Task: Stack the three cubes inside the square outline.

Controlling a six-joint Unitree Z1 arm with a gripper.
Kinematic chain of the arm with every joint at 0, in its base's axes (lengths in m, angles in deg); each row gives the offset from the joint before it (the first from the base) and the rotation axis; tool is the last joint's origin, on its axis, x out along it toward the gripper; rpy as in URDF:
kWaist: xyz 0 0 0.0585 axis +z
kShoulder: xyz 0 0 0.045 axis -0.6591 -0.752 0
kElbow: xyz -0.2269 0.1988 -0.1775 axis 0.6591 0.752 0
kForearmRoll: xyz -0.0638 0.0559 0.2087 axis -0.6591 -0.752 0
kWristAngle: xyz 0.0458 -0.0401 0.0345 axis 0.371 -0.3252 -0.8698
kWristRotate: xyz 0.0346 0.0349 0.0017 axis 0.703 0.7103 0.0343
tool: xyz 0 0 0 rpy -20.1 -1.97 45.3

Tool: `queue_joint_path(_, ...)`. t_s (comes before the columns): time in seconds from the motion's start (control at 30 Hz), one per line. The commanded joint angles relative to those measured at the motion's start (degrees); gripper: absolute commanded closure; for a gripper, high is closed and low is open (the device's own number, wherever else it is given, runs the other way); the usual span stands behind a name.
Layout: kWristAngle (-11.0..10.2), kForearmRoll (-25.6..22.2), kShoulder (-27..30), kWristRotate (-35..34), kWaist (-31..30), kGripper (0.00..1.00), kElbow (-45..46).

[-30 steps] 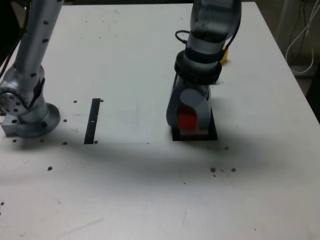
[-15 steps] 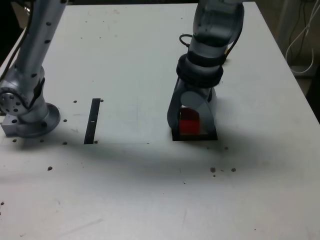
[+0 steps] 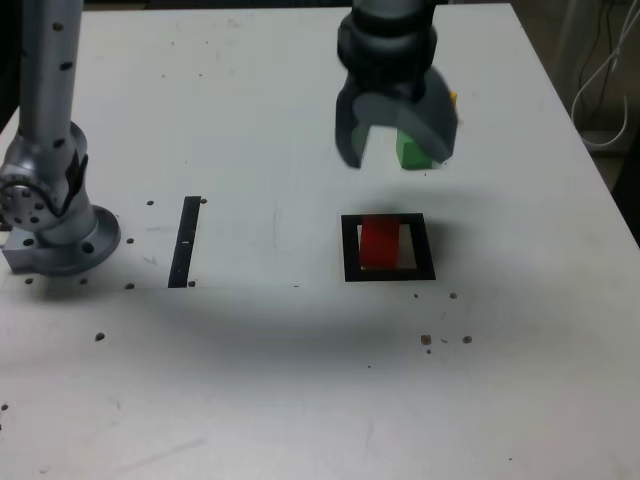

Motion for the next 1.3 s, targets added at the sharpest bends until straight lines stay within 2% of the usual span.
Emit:
queue_joint_path(0.0,-0.5,-0.9,0.0,4.3,2.8,0.0,-3.0)
queue_joint_path(0.27,-0.9,-7.6,-2.9,18.9,12.3,0.0,-15.1)
queue_joint_path(0.53,-1.5,-10.0,-7.6,30.8,20.6,0.01,-23.0)
queue_joint_path(0.8,-4.3,-11.7,-16.0,40.9,24.1,0.03,-32.3)
queue_joint_path(0.9,-3.6,-11.6,-17.8,44.0,25.1,0.03,-34.0)
queue_joint_path(1.07,-0.7,-11.7,-20.8,49.4,25.7,0.03,-36.7)
queue_joint_path(1.27,0.4,-11.7,-23.8,50.9,25.5,0.05,-37.5)
